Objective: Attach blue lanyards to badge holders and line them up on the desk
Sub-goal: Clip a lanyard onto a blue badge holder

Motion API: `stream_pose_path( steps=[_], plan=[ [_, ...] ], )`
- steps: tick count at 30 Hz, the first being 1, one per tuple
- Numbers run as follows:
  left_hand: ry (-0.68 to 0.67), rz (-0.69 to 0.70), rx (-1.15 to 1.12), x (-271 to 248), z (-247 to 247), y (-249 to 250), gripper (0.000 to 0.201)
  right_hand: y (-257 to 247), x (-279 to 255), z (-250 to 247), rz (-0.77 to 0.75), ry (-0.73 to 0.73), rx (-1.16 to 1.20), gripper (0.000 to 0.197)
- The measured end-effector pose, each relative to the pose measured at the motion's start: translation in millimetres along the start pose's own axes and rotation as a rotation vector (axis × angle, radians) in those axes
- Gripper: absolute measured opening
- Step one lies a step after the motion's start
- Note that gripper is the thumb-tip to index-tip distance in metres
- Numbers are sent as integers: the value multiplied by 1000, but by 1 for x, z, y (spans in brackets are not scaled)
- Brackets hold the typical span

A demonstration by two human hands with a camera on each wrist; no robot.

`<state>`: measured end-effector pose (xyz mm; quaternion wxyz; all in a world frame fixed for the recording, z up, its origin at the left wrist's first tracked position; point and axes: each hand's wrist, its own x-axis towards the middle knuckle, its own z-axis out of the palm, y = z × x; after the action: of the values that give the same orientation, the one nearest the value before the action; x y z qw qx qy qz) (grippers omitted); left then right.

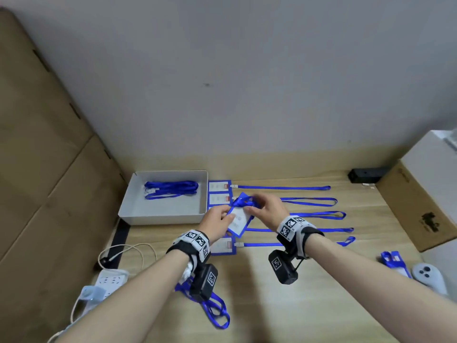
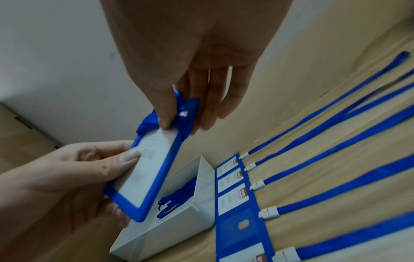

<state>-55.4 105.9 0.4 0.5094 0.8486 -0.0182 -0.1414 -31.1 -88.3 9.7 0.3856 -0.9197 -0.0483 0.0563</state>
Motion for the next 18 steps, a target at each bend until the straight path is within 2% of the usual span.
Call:
stream_pose_path(
  steps=[2, 4, 5, 7, 9, 12, 14, 16, 18],
  plan=[
    [15, 2, -14, -1, -12, 3, 9, -7, 3, -2, -8, -60, 44, 39],
    [47, 17, -22, -3, -23, 3, 17, -11, 5, -3, 4, -82, 110, 51],
    [57, 33, -11, -3, -27, 3, 21, -13, 5, -4, 13, -90, 139, 51],
    [78, 76, 72, -4, -34, 5, 27, -18, 7, -5, 0, -139, 146, 31],
    [107, 104, 157, -6, -39, 13, 23, -31, 4, -8, -19, -168, 146, 9],
    [216, 117, 170, -6, -44, 23, 9, -44, 1, -11, -12, -153, 178, 5],
    [271, 107, 147, -4, -48, 28, 2, -51, 1, -13, -30, -144, 150, 11],
    [287, 119, 162, -2, -52, 35, 10, -56, 2, -17, -42, -134, 105, 27],
    [299, 145, 183, 0, -56, 43, 15, -63, 5, -22, -46, -112, 108, 31]
  ],
)
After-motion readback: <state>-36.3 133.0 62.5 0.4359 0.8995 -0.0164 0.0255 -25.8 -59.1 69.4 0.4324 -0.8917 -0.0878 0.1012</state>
